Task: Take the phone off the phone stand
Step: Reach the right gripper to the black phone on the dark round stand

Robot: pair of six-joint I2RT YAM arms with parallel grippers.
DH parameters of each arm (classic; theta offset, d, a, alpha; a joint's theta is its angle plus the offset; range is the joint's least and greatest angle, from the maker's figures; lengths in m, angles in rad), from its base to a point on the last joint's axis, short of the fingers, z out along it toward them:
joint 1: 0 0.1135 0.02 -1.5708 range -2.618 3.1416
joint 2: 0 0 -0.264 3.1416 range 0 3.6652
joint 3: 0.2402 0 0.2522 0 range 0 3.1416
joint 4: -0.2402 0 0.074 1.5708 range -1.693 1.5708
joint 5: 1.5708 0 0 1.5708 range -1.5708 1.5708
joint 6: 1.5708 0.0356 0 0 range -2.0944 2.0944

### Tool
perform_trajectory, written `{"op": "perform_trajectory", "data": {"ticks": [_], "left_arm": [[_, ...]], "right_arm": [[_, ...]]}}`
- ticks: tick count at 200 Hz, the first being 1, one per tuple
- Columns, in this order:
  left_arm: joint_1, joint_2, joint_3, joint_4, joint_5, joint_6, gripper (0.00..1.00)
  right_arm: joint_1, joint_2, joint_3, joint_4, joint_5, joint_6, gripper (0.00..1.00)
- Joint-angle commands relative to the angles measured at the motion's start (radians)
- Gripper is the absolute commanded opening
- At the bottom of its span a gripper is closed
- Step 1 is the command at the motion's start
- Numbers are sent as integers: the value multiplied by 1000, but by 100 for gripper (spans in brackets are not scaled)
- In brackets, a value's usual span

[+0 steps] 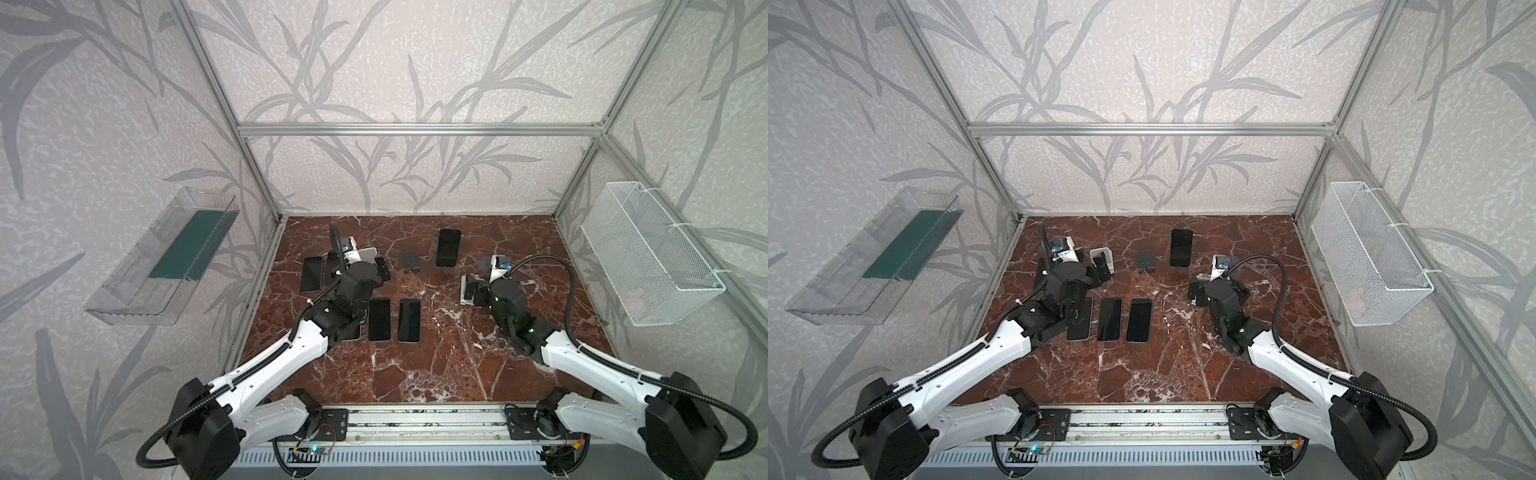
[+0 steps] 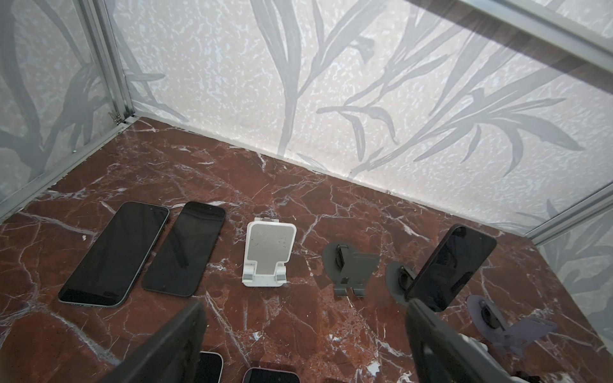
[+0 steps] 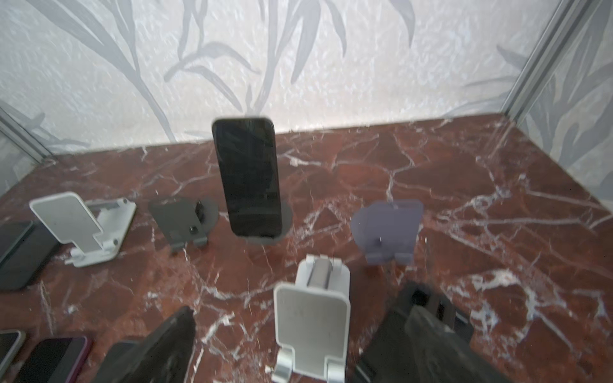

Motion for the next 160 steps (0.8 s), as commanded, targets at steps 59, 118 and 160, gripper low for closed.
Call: {"op": "perform_trajectory", "data": {"ticks": [59,118,160], "left_arm": [[20,-134,-67,101,58,-24,94],[122,-116,-112,186,205,-53,90],[174,-105,-109,190,275,-102,90]], "right_arm": [[-77,493,595,-370,-185,74,99],[-84,730,866,-472,-94,134,99],[-87,819,962,-502,-38,135,99]]}}
